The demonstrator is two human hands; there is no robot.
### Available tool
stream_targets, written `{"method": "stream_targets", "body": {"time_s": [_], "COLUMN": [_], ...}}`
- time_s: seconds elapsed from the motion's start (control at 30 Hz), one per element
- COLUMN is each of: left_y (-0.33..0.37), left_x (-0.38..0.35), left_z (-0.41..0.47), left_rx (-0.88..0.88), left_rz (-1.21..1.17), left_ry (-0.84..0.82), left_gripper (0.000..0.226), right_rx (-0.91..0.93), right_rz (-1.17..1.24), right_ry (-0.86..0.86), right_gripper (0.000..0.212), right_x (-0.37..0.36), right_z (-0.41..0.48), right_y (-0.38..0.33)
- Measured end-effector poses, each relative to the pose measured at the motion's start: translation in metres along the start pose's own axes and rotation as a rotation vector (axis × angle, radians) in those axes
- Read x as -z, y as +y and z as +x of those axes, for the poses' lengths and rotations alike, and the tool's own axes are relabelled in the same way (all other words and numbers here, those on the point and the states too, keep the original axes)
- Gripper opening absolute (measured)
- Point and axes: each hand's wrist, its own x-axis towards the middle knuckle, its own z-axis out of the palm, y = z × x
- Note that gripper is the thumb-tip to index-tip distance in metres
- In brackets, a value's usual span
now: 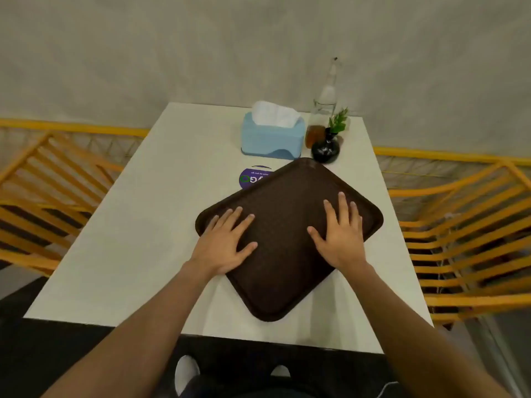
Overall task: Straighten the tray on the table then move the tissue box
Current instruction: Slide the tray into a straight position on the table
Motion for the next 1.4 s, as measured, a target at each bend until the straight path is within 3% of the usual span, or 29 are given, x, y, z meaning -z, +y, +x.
{"method": "stream_targets", "body": {"time_s": [0.13,0.27,0.73,1.07,1.17,1.27,1.4], "left_y": [0.000,0.002,0.019,-0.028,-0.055,-0.079,-0.102], "left_x": [-0.018,-0.020,-0.022,0.011,0.022,0.031,0.032], "left_z": [-0.015,-0.020,-0.081,-0.081,-0.075,-0.063,-0.042], "left_rx": [0.037,0.074,0.348,0.253,0.132,0.064,0.059], "left_rz": [0.036,0.042,0.053,0.142,0.145,0.130,0.082], "left_ry": [-0.064,-0.060,-0.011,-0.034,0.007,0.096,0.122], "left_gripper": [0.079,0.081,0.078,0.056,0.044,0.038,0.049], "right_rx": [-0.137,-0.129,0.200,0.372,0.301,0.087,-0.186], "right_rz": [-0.091,-0.083,-0.122,-0.200,-0.082,0.179,0.258], "right_ry": [-0.067,-0.126,-0.224,-0.297,-0.164,0.027,0.134], "right_gripper": [0.079,0.079,0.078,0.069,0.057,0.045,0.040], "right_x": [-0.014,-0.019,-0.021,-0.017,-0.013,-0.009,-0.015], "right_z": [-0.017,-0.017,0.024,0.075,0.072,0.042,-0.008], "right_y": [0.009,0.010,-0.013,-0.057,-0.072,-0.083,-0.095]}}
